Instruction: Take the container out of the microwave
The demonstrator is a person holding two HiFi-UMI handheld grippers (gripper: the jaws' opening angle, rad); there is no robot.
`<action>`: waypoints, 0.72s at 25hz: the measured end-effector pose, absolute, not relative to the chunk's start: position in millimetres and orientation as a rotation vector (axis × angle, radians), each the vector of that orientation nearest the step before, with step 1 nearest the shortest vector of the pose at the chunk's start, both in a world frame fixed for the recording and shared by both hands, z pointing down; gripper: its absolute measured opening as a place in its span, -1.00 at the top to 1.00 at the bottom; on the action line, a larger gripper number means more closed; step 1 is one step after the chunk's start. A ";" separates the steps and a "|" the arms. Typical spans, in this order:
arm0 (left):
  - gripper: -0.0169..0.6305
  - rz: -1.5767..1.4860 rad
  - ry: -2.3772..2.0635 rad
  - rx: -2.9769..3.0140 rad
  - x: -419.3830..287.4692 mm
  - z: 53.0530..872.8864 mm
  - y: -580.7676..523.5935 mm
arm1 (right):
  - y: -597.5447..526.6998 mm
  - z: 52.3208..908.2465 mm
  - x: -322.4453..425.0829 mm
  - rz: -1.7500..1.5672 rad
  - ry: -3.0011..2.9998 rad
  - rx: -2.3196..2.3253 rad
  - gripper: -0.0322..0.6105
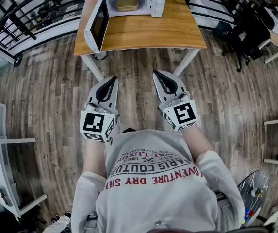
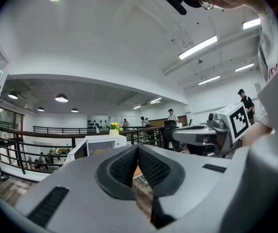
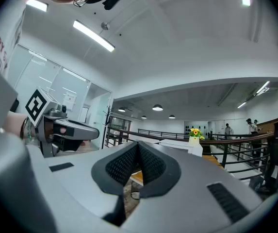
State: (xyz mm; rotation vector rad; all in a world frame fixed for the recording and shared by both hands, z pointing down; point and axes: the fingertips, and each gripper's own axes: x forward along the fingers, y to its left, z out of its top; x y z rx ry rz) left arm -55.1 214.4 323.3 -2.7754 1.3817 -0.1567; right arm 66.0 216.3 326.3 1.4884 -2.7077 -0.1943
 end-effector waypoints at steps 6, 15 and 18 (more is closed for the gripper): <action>0.90 -0.158 1.378 -2.774 -49.0 324.4 214.1 | 212.5 327.0 71.2 -0.187 -2.717 1.490 0.82; 0.90 -0.152 1.380 -2.794 -37.5 330.1 212.5 | 213.1 330.8 83.2 -0.171 -2.719 1.501 0.82; 0.90 -0.168 1.371 -2.802 -33.2 332.9 213.9 | 213.8 329.2 93.5 -0.181 -2.705 1.554 0.81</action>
